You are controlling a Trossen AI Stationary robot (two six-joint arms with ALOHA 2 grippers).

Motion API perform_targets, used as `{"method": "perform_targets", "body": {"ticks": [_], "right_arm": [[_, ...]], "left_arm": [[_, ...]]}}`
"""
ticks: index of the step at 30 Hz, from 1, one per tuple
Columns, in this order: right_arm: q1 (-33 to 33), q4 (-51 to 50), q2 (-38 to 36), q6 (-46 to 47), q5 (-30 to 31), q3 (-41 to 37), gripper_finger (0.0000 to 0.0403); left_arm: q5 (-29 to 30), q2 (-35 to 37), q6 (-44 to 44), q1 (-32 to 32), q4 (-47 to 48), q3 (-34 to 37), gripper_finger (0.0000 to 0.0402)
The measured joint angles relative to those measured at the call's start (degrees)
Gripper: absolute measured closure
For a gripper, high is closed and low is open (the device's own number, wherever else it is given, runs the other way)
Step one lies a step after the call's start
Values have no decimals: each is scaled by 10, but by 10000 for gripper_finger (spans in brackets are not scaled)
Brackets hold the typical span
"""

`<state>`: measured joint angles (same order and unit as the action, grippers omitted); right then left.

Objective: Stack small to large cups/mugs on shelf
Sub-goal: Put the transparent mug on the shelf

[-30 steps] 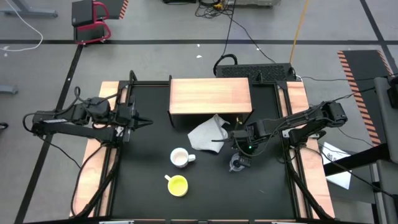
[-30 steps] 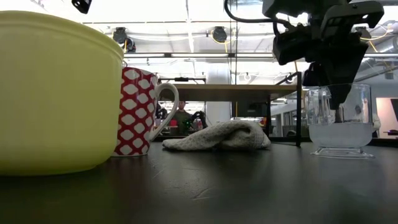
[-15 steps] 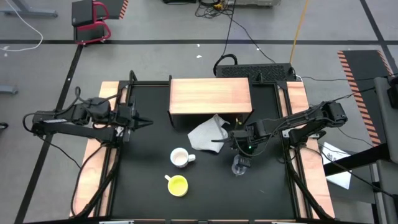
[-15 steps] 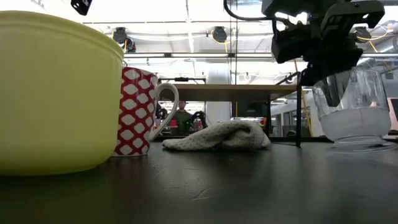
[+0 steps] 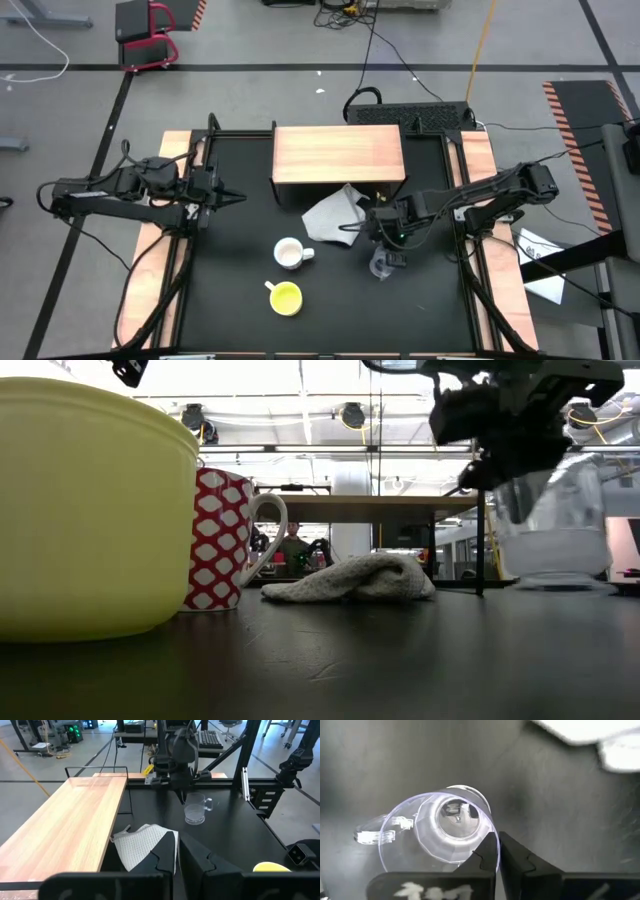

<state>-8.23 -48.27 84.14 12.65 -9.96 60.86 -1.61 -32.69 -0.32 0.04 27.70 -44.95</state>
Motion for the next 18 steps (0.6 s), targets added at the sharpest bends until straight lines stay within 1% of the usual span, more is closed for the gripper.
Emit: {"method": "perform_targets", "body": {"ticks": [4,9,18], "right_arm": [[0,3,0,-35,25,28,402],[0,10,0,-40,25,45,402],[0,7,0,-37,25,45,403]], "left_arm": [[0,0,0,0,0,0,376],[0,0,0,0,0,0,376],[0,0,0,0,0,0,376]]}}
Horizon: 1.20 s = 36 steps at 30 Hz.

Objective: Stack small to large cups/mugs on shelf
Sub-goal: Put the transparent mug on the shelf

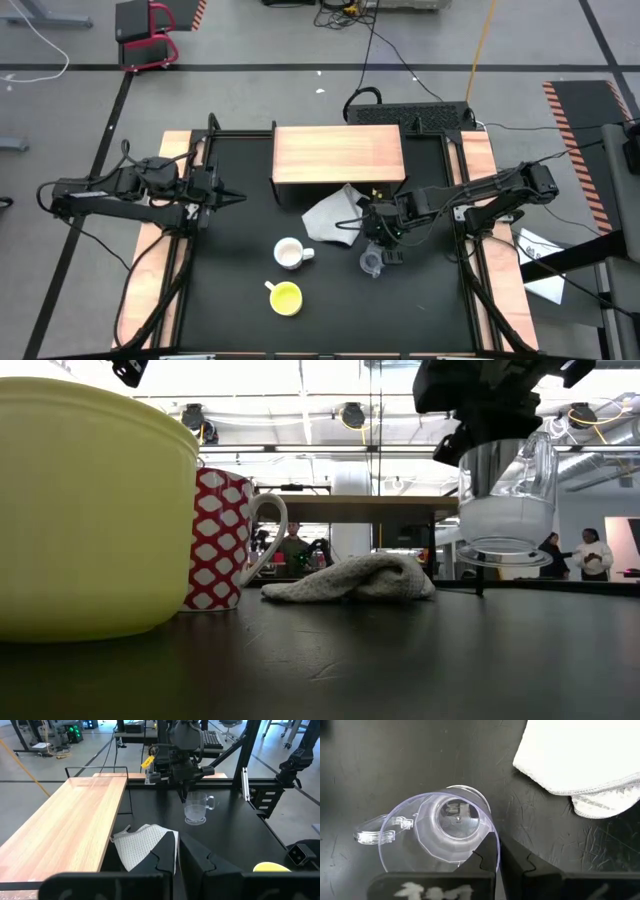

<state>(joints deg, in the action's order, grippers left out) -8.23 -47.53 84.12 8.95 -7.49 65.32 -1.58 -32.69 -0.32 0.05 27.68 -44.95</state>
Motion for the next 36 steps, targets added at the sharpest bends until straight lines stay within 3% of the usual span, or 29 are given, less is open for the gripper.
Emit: {"method": "perform_targets", "body": {"ticks": [36], "right_arm": [[4,-19,0,24,-6,6,403]], "left_arm": [[0,0,0,0,0,0,376]]}}
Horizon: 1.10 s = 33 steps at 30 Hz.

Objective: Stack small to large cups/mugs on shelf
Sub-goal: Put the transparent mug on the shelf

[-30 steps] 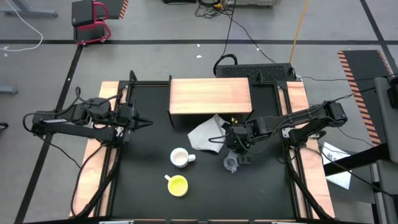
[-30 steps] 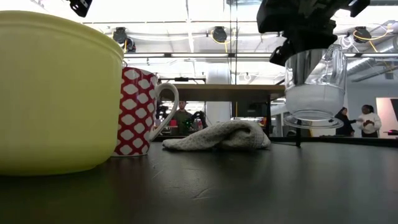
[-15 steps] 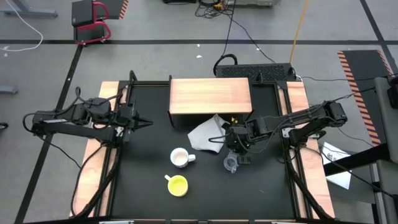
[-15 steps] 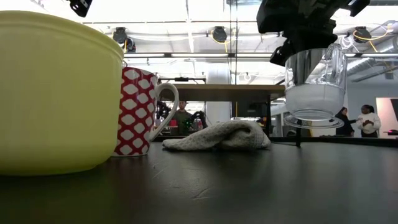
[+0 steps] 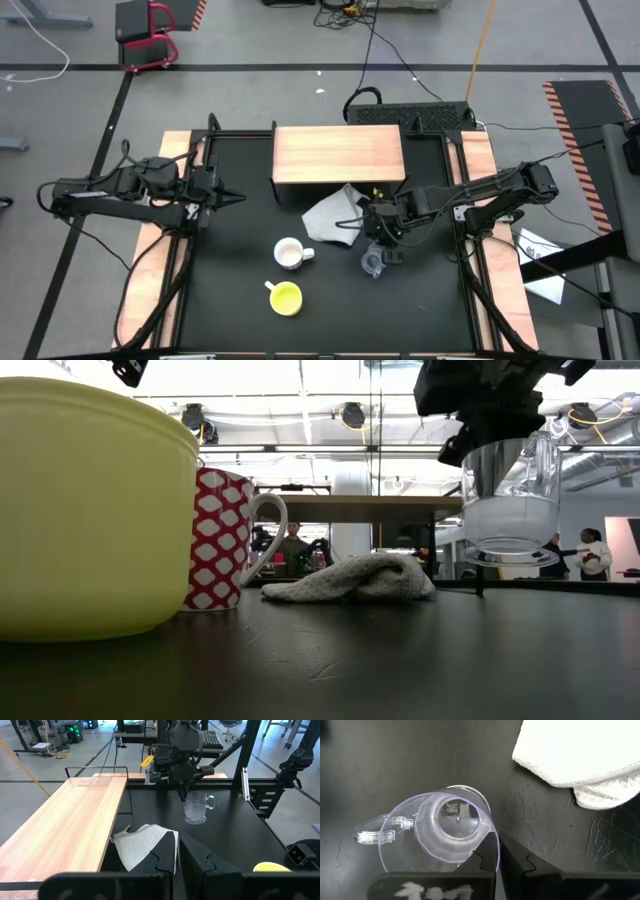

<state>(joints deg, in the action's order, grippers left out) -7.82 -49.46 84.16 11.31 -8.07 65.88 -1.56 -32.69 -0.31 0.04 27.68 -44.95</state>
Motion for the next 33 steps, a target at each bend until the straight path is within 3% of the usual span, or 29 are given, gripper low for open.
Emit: {"method": "perform_targets", "body": {"ticks": [13,23,33], "right_arm": [[26,-68,0,-17,2,101,403],[38,-137,2,-38,3,132,403],[55,-204,88,-74,3,224,403]], "left_arm": [[0,0,0,0,0,0,376],[0,0,2,0,0,0,376],[2,0,15,0,-5,0,376]]}}
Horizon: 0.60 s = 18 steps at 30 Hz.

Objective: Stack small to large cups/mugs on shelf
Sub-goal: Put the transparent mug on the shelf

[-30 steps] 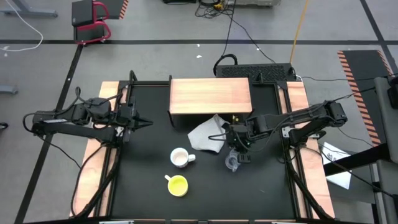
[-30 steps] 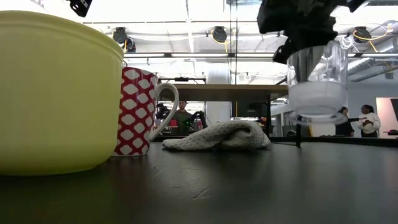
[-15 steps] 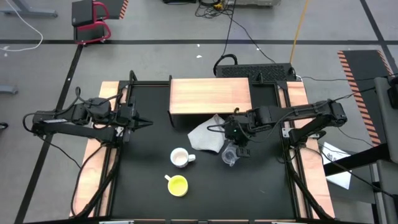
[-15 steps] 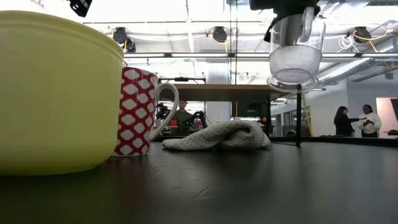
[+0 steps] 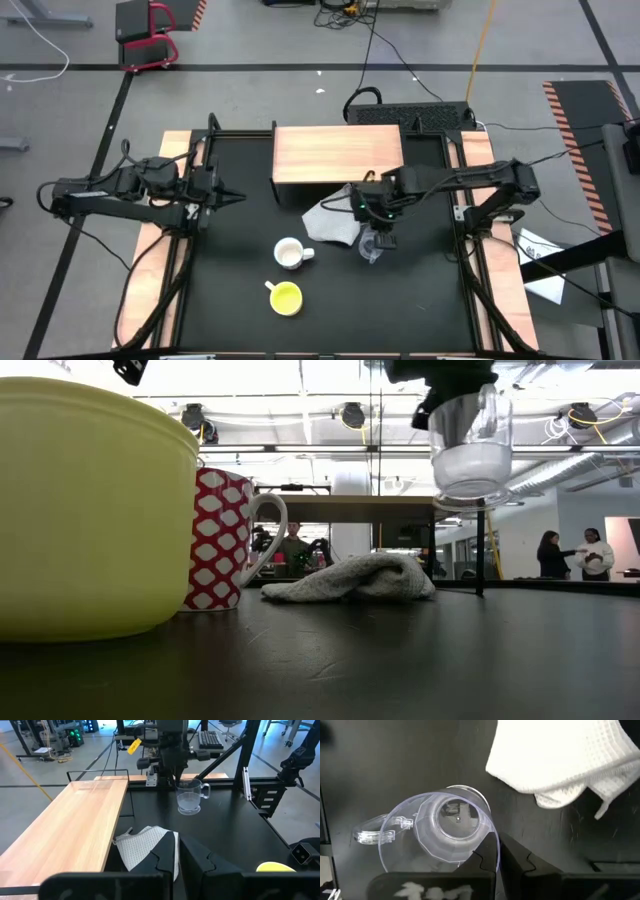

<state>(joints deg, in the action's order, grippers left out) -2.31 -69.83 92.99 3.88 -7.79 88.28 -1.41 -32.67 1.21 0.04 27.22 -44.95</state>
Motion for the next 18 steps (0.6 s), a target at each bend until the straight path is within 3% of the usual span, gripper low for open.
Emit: {"method": "perform_targets", "body": {"ticks": [9,18], "right_arm": [[2,-37,115,-66,1,155,403],[29,-69,167,-109,3,282,403]], "left_arm": [[0,0,0,0,1,0,376],[0,0,-1,0,5,0,376]]}}
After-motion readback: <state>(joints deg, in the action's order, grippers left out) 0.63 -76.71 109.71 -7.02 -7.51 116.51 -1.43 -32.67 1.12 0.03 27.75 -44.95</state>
